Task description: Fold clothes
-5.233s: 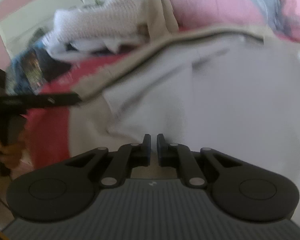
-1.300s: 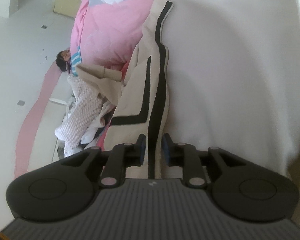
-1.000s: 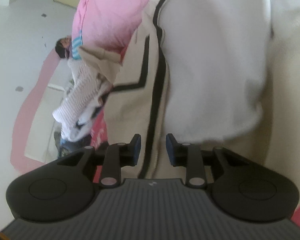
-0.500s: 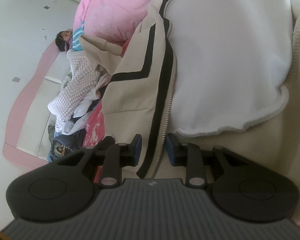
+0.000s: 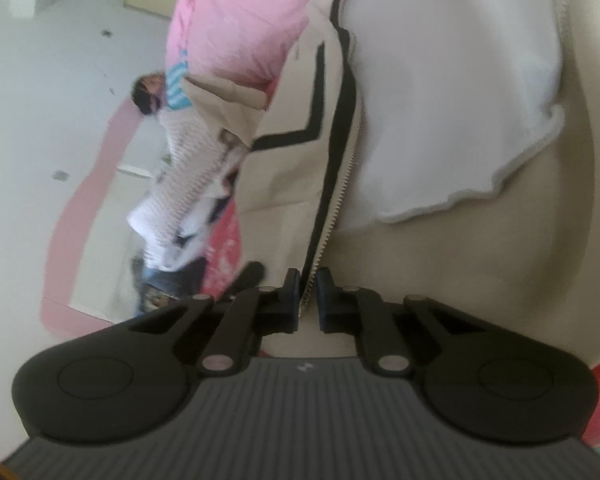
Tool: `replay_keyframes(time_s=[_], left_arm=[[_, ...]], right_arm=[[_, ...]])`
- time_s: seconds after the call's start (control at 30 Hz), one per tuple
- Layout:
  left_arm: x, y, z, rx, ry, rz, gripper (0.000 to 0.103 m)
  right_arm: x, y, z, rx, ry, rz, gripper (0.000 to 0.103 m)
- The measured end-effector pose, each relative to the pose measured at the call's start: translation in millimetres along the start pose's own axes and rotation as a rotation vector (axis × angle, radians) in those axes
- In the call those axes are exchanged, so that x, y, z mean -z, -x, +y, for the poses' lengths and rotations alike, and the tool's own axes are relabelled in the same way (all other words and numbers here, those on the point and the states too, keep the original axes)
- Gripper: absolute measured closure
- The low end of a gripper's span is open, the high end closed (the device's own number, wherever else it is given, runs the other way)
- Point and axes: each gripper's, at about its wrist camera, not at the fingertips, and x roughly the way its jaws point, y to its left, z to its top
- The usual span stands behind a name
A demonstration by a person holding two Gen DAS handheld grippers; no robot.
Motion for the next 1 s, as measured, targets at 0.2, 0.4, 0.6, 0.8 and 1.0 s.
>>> replay_keyframes(time_s=[0.2,0.4,0.6,0.8,1.0], left_arm=[[1.0,0.7,-0.4,-0.002,-0.004,0.001,0.038],[0.8,2.5,1.0,0.006,-0.002,-0.002,0.038],[3.0,19.4,2.3,0.059,0.022,-0.027,0.038],[13.4,40.3,-1.6,0.118,0.076,-0.005,0.037],[14.0,58.4,-4.2,0.131,0.163,-0.029,0.037]], right_arm=[[4.5,-7.7,-9.3,-0.063,-0.094,0.028,0.093],[6.7,-18.2,-9.3,-0.028,-0.107,0.027,0.093],[-0.9,1.9,2.1,-0.004,-0.041,-0.059,0.097],[-13.3,48.4,5.5,0.022,-0.011,-0.138,0.097],[-13.0,78.9,-24.0,0.058,-0.045,-0.193,0.098]])
